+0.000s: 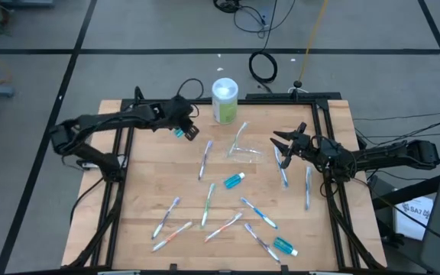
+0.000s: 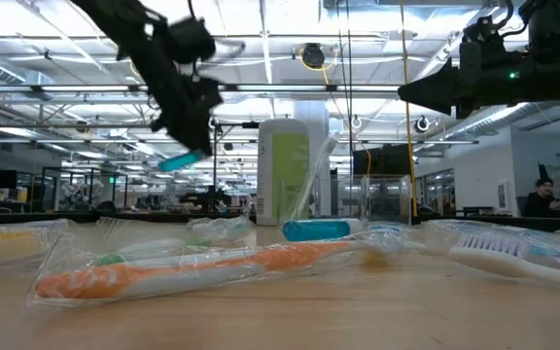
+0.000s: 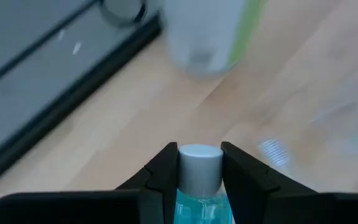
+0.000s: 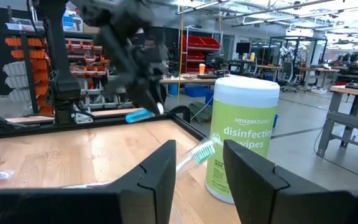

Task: Pick & Place toothbrushing station
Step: Put the top left mouthwash into the transparent organizer

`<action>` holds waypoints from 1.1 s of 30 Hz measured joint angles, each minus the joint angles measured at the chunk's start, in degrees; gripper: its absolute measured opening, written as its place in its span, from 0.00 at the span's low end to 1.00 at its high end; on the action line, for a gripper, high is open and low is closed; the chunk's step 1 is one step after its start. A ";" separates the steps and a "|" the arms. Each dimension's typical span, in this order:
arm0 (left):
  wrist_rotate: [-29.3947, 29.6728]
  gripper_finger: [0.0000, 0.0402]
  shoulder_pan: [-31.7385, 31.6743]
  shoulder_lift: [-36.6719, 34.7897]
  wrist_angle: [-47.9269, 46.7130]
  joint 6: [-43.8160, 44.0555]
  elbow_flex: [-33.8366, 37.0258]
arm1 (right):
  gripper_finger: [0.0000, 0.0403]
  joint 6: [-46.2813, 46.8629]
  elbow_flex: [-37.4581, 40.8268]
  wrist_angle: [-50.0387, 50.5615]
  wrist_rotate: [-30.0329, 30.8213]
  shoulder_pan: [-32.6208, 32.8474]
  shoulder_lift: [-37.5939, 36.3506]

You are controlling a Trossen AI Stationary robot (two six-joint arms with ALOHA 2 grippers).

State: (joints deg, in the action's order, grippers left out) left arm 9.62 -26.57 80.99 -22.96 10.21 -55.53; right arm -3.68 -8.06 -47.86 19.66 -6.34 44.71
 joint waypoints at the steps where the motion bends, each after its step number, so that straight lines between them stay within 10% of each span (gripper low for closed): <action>1: -0.29 0.26 1.13 -1.18 1.71 -0.14 0.00 | 0.31 0.00 0.01 -0.06 -0.02 0.01 0.00; 17: -4.78 0.26 17.65 -5.79 26.85 -10.64 -0.15 | 0.40 8.14 -0.43 -15.05 -15.67 0.10 8.13; 33: -32.14 0.26 23.35 -5.78 33.44 -11.19 -0.15 | 0.59 4.44 -26.63 -15.59 -34.54 3.63 38.09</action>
State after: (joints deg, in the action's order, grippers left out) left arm -22.52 -3.22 75.21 10.47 -0.98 -55.68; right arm 0.75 -34.69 -63.45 -14.88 -2.71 82.80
